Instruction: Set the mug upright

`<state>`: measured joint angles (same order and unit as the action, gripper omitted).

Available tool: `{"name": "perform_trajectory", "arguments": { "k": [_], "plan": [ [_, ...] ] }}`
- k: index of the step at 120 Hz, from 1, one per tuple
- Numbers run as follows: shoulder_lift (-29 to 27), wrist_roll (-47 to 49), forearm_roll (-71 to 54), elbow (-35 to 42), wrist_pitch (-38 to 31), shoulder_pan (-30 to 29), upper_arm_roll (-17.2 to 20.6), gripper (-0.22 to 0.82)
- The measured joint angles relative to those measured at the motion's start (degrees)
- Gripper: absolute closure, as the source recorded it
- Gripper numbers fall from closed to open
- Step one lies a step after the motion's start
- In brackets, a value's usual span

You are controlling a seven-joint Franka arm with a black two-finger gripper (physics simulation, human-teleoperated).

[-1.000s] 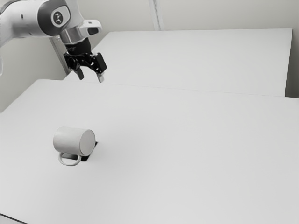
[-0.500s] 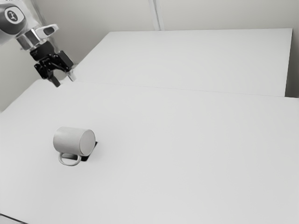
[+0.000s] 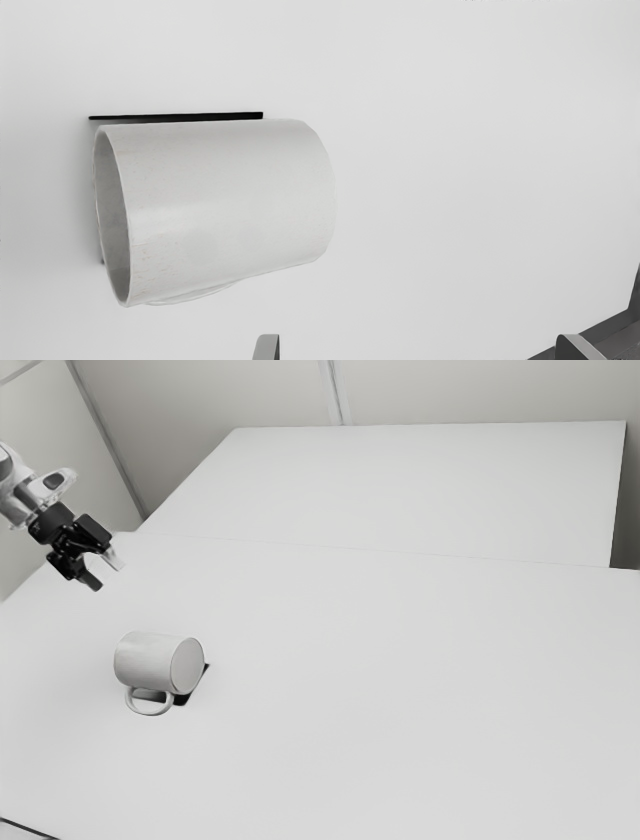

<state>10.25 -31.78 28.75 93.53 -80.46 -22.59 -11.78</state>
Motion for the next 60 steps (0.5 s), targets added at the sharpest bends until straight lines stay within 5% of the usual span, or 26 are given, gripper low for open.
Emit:
{"name": "perform_trajectory", "arguments": {
  "k": [60],
  "plan": [
    [17.24,-16.45,16.88,0.75,2.48,-10.70,-0.78,0.00]
  ]
}}
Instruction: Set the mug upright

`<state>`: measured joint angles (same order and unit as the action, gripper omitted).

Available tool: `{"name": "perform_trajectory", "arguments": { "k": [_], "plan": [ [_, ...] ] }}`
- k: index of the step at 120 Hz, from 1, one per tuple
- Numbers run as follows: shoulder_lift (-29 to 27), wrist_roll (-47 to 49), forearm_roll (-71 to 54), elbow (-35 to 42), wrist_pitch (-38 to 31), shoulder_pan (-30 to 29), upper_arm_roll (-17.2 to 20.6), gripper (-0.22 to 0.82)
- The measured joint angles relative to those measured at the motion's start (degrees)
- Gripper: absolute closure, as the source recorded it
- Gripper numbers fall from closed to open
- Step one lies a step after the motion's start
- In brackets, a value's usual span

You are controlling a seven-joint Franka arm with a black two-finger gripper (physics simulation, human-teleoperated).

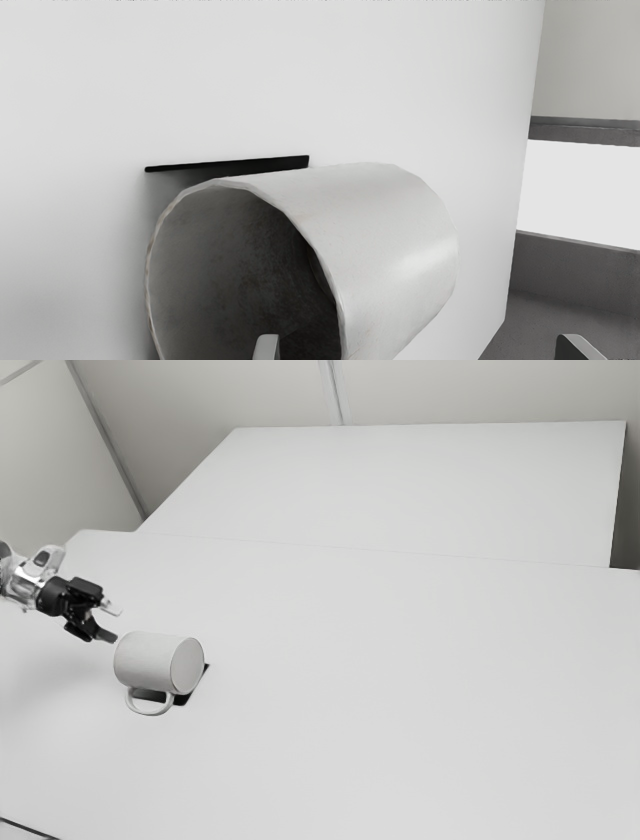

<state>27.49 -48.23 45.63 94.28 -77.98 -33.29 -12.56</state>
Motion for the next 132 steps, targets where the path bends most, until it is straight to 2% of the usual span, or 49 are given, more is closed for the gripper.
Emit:
{"name": "perform_trajectory", "arguments": {
  "k": [45,49,66,77,99,132],
  "plan": [
    [0.87,-5.19,7.97,9.61,0.70,-0.78,0.00,0.00],
    [0.85,-5.46,8.28,9.98,0.80,-0.65,0.00,0.05],
    [0.59,-6.50,8.92,10.38,1.06,-0.56,0.00,0.43],
    [0.22,-7.06,9.06,10.41,1.16,-0.55,0.00,0.58],
    [-3.04,-8.04,8.57,10.49,1.22,-0.08,0.03,0.71],
    [-11.38,-8.25,6.50,12.94,0.27,5.12,0.16,0.77]
  ]
}}
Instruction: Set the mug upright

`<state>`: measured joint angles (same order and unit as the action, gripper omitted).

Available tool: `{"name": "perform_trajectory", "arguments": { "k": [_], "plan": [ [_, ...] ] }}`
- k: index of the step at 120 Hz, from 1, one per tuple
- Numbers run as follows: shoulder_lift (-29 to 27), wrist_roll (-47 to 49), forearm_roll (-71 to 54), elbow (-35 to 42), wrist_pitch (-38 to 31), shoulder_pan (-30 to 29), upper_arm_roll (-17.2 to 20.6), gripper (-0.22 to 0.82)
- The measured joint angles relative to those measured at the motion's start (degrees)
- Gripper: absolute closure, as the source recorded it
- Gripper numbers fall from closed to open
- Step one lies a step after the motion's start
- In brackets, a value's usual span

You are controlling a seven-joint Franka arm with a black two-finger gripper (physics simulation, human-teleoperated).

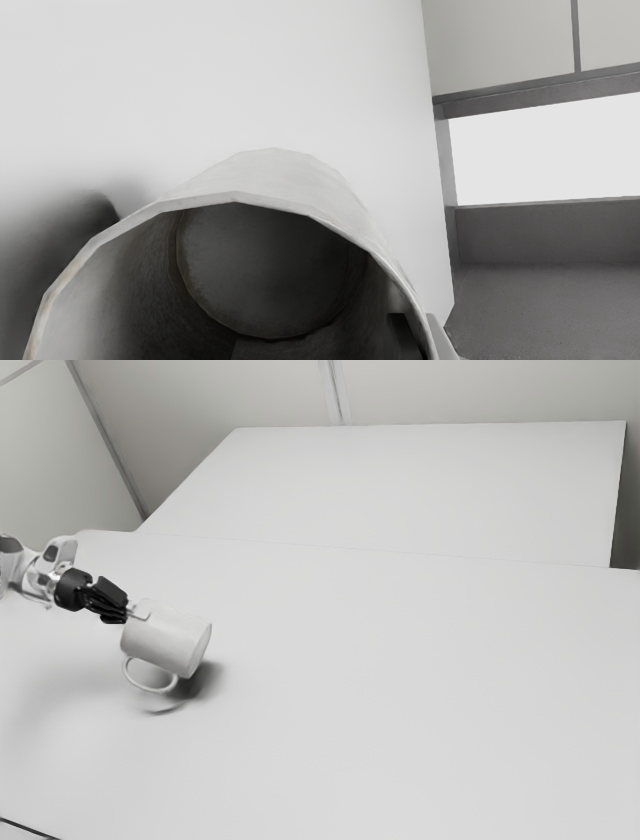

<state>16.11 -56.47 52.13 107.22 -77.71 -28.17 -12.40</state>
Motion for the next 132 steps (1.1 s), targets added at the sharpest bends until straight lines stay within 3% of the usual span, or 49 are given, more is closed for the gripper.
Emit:
{"name": "perform_trajectory", "arguments": {
  "k": [31,54,70,102,132],
  "plan": [
    [-9.13,5.22,-14.83,-0.78,-8.31,10.42,1.03,0.78],
    [-11.84,12.23,-30.23,-1.77,-16.86,12.24,9.49,0.78],
    [-12.37,17.37,-39.03,-1.01,-22.91,13.21,13.10,0.79],
    [-17.24,25.84,-46.50,11.00,-36.80,14.50,15.83,0.79],
    [-17.18,31.65,-47.81,16.91,-45.28,14.76,17.83,0.79]
  ]
}}
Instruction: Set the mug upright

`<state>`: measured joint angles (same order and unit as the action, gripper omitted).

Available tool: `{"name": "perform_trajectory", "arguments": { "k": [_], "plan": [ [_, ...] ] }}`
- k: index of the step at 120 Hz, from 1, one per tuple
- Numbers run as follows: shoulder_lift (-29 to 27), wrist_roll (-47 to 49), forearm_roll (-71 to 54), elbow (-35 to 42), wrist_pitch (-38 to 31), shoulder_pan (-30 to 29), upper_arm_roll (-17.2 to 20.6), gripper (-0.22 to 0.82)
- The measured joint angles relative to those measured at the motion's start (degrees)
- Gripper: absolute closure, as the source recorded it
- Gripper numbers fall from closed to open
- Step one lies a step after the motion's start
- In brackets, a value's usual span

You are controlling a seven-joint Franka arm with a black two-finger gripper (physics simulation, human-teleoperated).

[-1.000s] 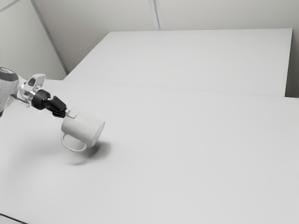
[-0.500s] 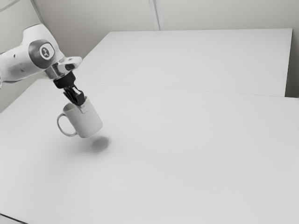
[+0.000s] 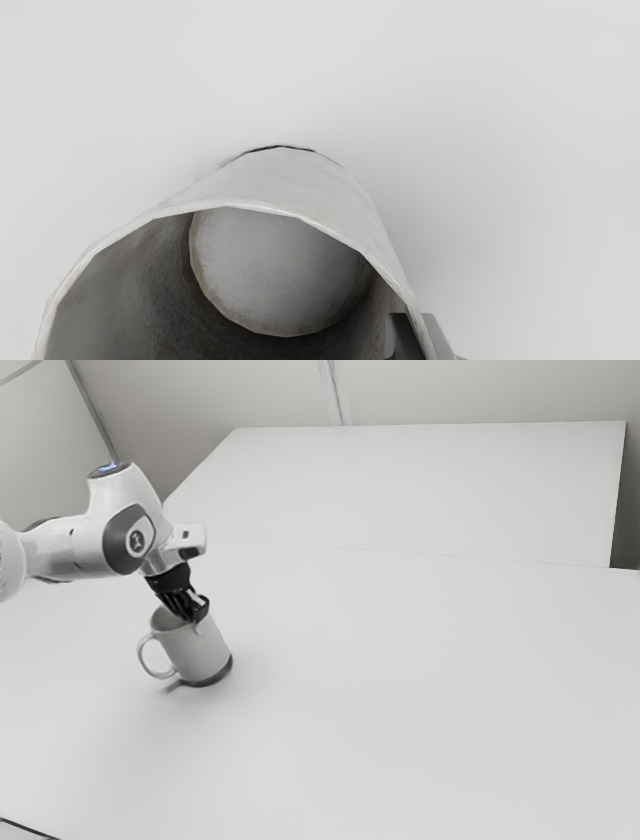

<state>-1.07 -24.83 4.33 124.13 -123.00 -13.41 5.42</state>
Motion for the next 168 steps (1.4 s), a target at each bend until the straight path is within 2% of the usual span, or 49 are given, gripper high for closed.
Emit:
{"name": "perform_trajectory", "arguments": {
  "k": [18,44,55,69,83,98,117,137,168],
  "plan": [
    [0.98,2.53,-0.19,2.17,-2.63,0.40,0.27,0.76],
    [0.55,5.10,-0.12,2.76,-4.45,0.73,0.95,0.31],
    [-0.93,5.88,-0.11,2.57,-4.40,0.56,1.38,0.20],
    [-2.41,6.69,-0.08,-0.80,-2.00,-0.72,2.02,0.12],
    [-1.34,7.39,0.00,-8.92,3.60,-1.50,2.15,0.07],
    [3.01,8.05,0.04,-22.17,11.57,-1.16,2.08,0.04],
    [7.06,8.71,-0.05,-34.06,20.60,1.55,1.46,0.02],
    [7.19,9.26,-0.14,-37.65,26.82,5.98,-2.18,0.01],
    [6.69,9.84,-0.08,-37.88,30.78,5.77,-2.87,0.00]
  ]
}}
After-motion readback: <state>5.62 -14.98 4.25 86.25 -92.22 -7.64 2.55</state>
